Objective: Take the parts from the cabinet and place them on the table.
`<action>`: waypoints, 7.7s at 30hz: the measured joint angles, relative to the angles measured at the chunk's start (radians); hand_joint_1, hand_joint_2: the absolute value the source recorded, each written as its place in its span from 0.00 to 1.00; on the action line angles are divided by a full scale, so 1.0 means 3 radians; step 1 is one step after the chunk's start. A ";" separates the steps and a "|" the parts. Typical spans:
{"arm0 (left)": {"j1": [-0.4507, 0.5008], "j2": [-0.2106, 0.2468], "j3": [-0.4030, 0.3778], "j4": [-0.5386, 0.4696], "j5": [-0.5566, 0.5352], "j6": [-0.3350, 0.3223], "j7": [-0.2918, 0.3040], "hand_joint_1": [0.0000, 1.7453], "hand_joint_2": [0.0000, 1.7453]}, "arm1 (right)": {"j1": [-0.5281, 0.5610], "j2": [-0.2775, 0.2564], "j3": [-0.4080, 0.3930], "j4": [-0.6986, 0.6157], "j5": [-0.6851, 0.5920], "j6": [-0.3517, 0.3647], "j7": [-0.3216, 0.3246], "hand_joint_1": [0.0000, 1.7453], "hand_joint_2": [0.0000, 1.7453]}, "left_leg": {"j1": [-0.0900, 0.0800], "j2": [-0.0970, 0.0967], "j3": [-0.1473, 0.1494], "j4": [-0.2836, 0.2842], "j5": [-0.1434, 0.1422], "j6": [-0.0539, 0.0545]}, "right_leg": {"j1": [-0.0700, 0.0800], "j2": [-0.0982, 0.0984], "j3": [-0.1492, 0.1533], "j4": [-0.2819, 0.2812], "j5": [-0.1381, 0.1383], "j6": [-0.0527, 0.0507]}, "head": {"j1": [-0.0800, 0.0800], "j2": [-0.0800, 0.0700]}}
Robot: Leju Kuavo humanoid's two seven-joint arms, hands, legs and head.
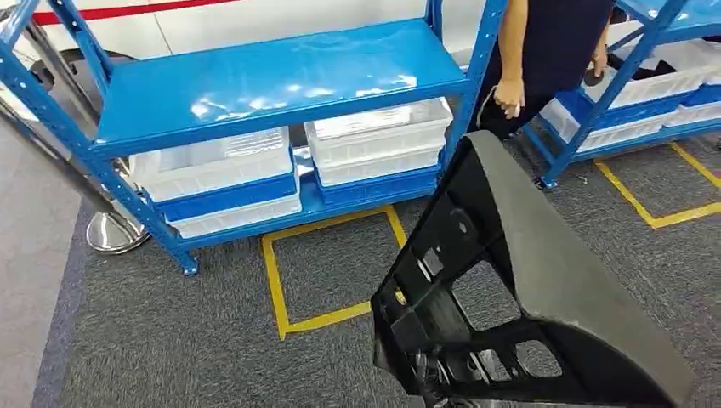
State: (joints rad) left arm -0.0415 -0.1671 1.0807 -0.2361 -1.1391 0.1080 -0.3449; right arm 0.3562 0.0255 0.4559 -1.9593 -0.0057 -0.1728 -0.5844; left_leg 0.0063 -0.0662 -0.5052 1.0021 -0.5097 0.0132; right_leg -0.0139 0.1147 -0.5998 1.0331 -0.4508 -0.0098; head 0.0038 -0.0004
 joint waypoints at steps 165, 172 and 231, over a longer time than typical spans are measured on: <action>-0.0001 -0.0061 0.0036 -0.0004 -0.0328 -0.0054 0.0020 0.00 1.00 | 0.0106 0.0089 -0.0206 -0.0033 0.0182 -0.0101 0.0111 1.00 1.00 | 0.0014 0.0497 -0.0063 0.0015 0.0014 0.0066 | 0.0005 -0.0474 -0.0011 0.0239 -0.0150 0.0110 | 0.0048 0.0000; -0.0025 -0.0070 0.0036 -0.0004 -0.0342 -0.0064 0.0014 0.00 1.00 | 0.0111 0.0089 -0.0205 -0.0033 0.0197 -0.0111 0.0140 1.00 1.00 | 0.0010 0.0487 0.0003 0.0071 -0.0104 -0.0066 | 0.0018 -0.0470 0.0135 -0.0071 -0.0104 -0.0007 | 0.0048 0.0000; -0.0008 -0.0053 0.0099 -0.0004 -0.0416 -0.0082 -0.0015 0.00 1.00 | -0.0053 0.0089 -0.0053 0.0226 0.0468 -0.0515 0.0270 1.00 1.00 | 0.0023 0.0321 -0.0008 -0.0027 -0.0006 -0.0038 | 0.0022 -0.0405 0.0119 -0.0046 -0.0133 0.0055 | 0.0058 0.0000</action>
State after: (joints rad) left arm -0.0438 -0.1831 1.1105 -0.2373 -1.2638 0.0835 -0.3494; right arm 0.3402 0.0523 0.4398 -1.8914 0.1347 -0.3273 -0.5035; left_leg 0.0131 0.0300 -0.5078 0.9941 -0.5113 0.0017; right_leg -0.0072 -0.0069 -0.5642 1.0192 -0.4908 0.0068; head 0.0214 -0.0004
